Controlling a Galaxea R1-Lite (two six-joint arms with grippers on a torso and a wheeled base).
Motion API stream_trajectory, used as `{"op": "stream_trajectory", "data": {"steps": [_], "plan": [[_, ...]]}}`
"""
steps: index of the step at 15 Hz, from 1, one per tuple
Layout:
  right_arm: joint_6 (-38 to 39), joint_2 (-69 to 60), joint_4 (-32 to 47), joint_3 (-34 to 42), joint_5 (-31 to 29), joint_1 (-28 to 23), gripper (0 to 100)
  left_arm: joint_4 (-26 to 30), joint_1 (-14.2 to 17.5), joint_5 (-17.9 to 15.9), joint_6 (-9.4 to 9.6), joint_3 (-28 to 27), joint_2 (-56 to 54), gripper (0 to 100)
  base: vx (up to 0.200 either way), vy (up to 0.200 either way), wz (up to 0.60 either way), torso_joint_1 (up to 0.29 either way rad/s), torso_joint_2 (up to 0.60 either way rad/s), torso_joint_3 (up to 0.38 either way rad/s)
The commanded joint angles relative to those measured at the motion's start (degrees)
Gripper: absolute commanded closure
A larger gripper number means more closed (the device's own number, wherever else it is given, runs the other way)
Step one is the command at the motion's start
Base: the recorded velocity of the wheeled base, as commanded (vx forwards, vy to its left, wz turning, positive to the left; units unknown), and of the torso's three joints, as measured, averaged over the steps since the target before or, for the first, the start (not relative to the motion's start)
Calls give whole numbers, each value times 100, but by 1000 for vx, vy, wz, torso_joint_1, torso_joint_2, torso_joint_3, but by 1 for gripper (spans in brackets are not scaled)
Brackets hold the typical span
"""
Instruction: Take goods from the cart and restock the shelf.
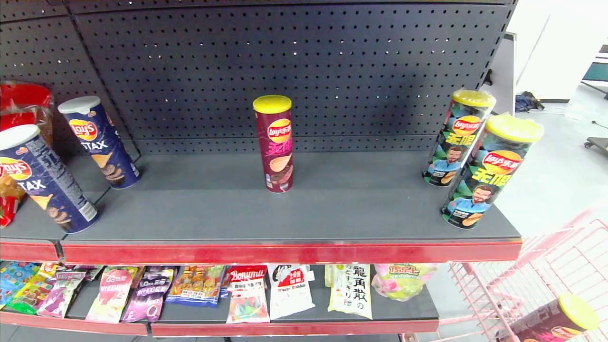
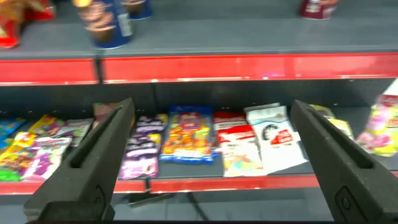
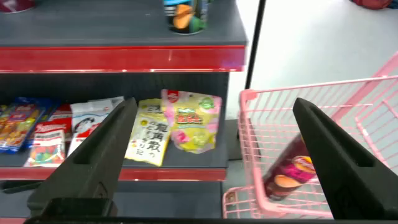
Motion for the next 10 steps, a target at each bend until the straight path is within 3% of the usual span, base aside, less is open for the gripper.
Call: {"op": "stream_trajectory", "data": {"steps": [1, 3, 5, 10], "plan": [[2, 2, 0, -6, 2, 2, 0, 1, 4, 0, -9, 0, 5, 0, 0, -200, 0, 7, -2, 2], [2, 2, 0, 2, 2, 2, 0, 1, 4, 0, -9, 0, 5, 0, 0, -200, 0, 2, 0, 2], [2, 2, 0, 2, 2, 2, 0, 1, 4, 0, -18, 0, 5, 0, 0, 0, 0, 0, 0, 0], [2, 2, 0, 2, 2, 2, 0, 9, 4, 0, -27, 0, 5, 0, 0, 0, -600, 0, 5, 0]]}}
